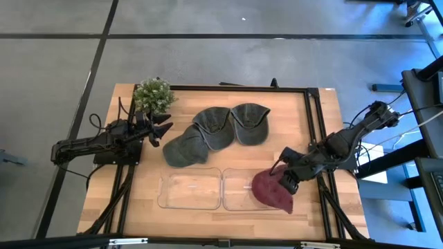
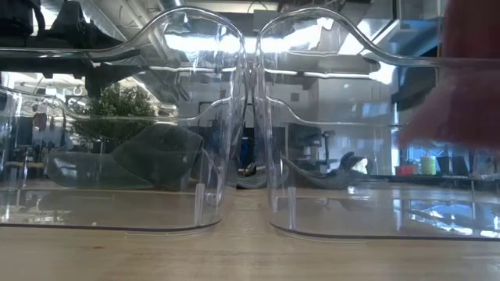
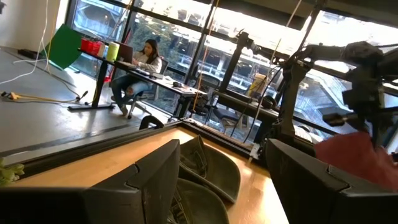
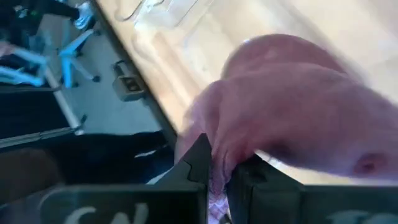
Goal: Pick & Place hat
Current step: Put the red cap into the right transparent bin
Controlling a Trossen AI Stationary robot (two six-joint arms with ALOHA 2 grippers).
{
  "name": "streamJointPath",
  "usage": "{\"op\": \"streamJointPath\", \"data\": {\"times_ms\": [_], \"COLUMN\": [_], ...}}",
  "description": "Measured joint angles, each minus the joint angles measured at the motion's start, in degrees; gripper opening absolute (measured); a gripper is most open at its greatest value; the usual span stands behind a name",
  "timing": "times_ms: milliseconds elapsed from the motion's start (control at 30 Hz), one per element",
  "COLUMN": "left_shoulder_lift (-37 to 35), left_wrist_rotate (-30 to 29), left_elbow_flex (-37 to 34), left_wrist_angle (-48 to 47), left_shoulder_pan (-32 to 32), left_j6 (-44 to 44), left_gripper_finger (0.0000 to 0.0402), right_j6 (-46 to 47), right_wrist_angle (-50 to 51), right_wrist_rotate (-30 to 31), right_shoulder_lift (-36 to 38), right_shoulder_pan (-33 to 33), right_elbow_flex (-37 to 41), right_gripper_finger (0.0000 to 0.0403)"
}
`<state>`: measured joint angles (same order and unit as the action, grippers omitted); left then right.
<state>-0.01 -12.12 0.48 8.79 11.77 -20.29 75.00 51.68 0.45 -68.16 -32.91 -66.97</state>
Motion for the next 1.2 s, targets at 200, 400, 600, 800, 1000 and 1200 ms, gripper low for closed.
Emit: {"op": "streamJointPath", "data": {"times_ms": [200,400,600,800,1000,1200], "left_shoulder_lift": [0.0,0.0,0.0,0.0,0.0,0.31], "left_wrist_rotate": [-0.02,-0.2,-0.22,-0.16,0.13,0.21], "left_elbow_flex": [-0.01,0.0,-0.01,0.01,-0.01,0.59], "left_wrist_angle": [-0.01,-0.01,-0.01,0.43,0.45,0.2], "left_shoulder_pan": [0.0,0.0,0.0,0.0,0.0,0.0], "left_j6": [0.0,0.0,0.0,-2.36,-1.67,-1.33], "left_gripper_finger": [0.0233,0.0233,0.0233,0.0233,0.0233,0.0233], "right_j6": [-0.66,-1.6,-1.95,-4.82,-6.22,-6.9], "right_wrist_angle": [-6.1,0.88,5.08,4.7,4.7,7.05], "right_wrist_rotate": [-2.68,-0.42,-0.09,-0.02,0.06,1.6], "right_shoulder_lift": [0.0,-0.76,-2.75,-3.54,-3.48,-3.37], "right_shoulder_pan": [-0.17,-0.11,-0.11,-0.1,0.49,1.89], "right_elbow_flex": [0.8,0.8,0.8,0.8,0.8,-1.8], "right_gripper_finger": [0.0026,0.0033,0.0042,0.0045,0.0102,0.0188]}}
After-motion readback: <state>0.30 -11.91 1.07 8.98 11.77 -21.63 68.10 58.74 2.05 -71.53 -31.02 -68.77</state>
